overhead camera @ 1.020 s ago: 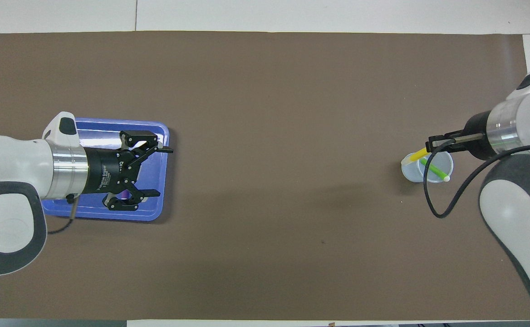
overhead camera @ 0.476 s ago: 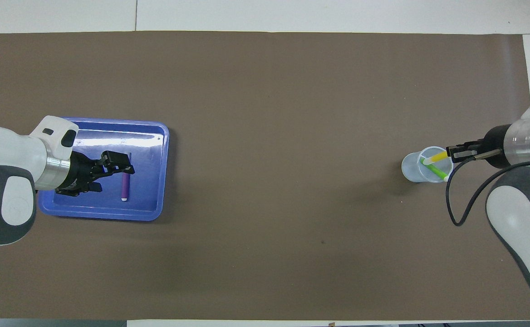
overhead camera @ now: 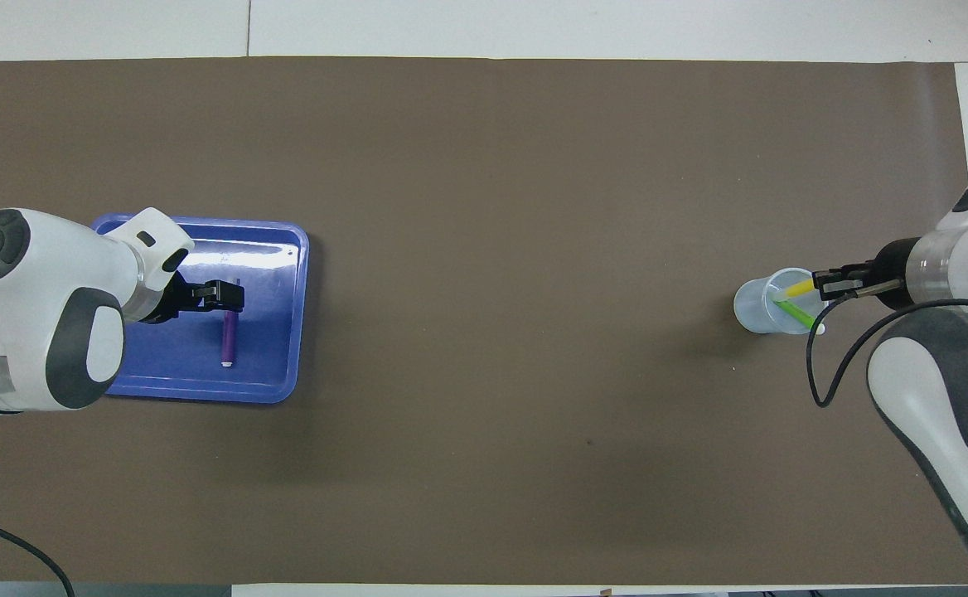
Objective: Transfer and insert pens with both arms
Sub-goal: 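Grasp the purple pen in the tray with the left gripper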
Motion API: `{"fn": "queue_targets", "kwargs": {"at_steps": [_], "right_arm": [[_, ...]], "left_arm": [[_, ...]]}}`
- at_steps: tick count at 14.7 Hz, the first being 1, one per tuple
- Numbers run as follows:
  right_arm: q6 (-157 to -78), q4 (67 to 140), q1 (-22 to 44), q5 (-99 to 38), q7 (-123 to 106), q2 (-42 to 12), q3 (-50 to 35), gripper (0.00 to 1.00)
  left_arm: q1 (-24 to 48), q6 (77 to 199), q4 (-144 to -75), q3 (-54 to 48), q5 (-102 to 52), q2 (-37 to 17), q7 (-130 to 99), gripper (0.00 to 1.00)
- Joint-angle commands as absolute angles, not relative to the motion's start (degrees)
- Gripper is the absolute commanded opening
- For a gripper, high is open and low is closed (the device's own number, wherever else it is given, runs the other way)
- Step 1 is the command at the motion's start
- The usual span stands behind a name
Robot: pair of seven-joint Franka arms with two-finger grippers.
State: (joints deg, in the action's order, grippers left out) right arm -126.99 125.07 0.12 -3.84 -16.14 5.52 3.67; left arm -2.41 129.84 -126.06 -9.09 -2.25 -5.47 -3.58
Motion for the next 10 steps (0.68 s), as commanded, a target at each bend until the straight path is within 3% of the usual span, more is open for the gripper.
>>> {"fn": "queue_targets", "kwargs": {"at_steps": [1,7,10], "right_arm": [[-129.02,126.74,-0.09,-2.99,-16.00,5.63,3.43,0.00],[-132.26,128.14,-0.09,-2.99,-15.91,3.69,3.43,0.00],[-134.03,128.50,0.00,-2.99,-15.91,2.82,3.34,0.00]], "left_arm": [[-2.46,133.23,-125.24,-9.14,1.23,-8.87,-2.02,1.00],[-1.76,133.77,-125.33,-9.23,1.23,-10.28,-2.20,0.95],[-1.67,133.51,-125.59,-9.23,1.23,-10.37,-2.20,0.82]]}}
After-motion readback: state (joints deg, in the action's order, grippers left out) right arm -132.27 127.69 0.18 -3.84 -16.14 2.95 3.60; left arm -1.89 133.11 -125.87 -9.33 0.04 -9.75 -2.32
